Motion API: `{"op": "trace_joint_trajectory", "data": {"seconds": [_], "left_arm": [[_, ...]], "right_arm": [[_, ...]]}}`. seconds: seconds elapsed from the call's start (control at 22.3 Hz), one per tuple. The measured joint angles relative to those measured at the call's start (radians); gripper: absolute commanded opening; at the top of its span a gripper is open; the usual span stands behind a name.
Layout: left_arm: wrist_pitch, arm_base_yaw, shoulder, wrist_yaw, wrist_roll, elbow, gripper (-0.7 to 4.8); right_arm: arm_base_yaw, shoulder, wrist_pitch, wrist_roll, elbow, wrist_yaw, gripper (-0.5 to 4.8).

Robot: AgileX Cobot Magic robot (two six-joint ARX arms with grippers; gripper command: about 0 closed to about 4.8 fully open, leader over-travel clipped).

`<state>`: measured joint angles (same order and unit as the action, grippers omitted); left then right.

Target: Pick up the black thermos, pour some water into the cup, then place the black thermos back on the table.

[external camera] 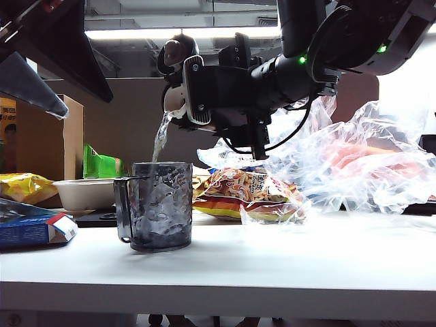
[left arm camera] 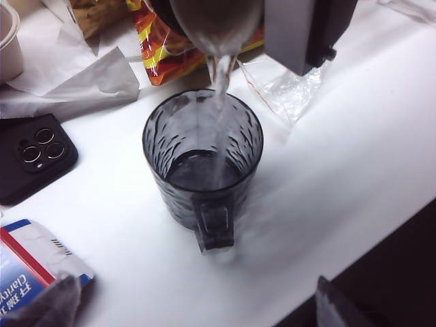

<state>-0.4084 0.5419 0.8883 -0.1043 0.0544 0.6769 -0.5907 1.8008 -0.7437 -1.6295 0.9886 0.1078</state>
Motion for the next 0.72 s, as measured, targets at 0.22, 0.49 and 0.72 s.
{"op": "trace_joint_trajectory", "data": {"seconds": [0.22, 0.49, 0.72], "left_arm": [[0.0, 0.0, 0.0, 0.0, 0.021, 0.0, 4.79], [-0.001, 0.0, 0.0, 0.0, 0.021, 0.0, 4.79], [-0.008, 0.0, 0.0, 0.0, 0.021, 0.0, 4.79]], "right_arm": [[0.0, 0.0, -0.006, -0.021, 0.0, 0.001, 1.16], [0.0, 0.0, -0.006, -0.021, 0.0, 0.001, 1.16], [0.0, 0.0, -0.006, -0.021, 0.0, 0.001, 1.16]]}}
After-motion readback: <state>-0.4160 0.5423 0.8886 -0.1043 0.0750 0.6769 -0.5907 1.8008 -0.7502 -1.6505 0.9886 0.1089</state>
